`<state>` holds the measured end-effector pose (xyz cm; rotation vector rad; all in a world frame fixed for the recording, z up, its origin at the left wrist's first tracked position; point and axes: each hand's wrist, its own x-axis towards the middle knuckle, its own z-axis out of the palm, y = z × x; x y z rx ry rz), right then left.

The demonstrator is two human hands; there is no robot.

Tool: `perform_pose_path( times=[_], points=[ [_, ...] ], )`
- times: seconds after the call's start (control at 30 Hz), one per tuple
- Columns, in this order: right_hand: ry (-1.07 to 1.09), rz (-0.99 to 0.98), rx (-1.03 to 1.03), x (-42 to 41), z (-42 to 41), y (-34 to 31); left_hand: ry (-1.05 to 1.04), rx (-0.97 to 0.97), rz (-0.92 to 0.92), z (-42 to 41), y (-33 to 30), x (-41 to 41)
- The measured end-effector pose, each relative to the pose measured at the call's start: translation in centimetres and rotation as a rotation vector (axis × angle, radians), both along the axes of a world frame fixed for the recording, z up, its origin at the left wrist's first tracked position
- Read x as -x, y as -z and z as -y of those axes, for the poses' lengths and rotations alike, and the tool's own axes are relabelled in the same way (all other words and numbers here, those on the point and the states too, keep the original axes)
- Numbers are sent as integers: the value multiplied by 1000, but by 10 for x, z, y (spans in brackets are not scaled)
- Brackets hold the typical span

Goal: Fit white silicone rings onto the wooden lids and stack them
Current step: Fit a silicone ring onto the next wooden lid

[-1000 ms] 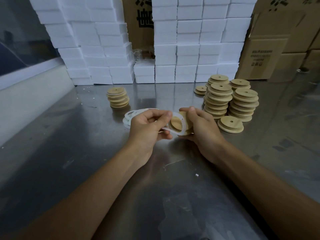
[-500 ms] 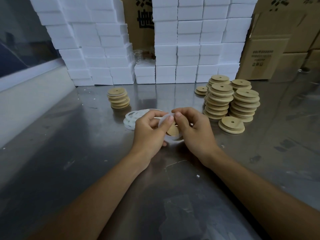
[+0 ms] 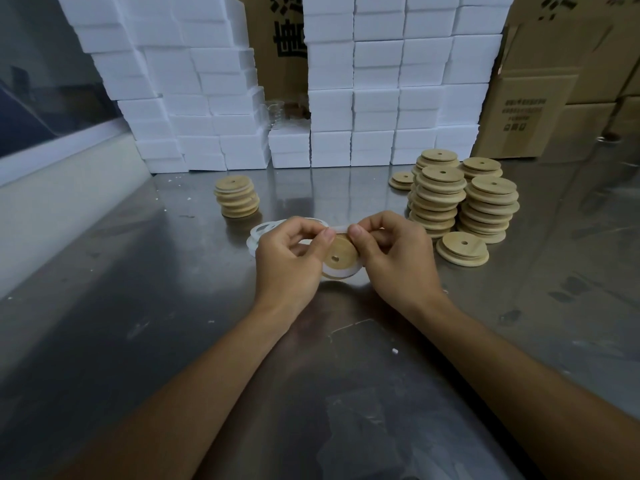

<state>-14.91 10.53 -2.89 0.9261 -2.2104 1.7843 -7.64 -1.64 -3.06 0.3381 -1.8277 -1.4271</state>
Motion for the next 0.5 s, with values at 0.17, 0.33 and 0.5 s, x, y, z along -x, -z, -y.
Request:
perform_pose_path(
  times=[0.17,0.33,0.5],
  points=[
    [-20,-2,-21,0,-2,-2,-16,41,56,3,-1,-1],
    [-38,-15,-44,-1,-1,-1,-55,88,58,7,-2,-2],
    [-56,40,-57,1,-3,-4,-28,56,56,10,-1,-3]
  ],
)
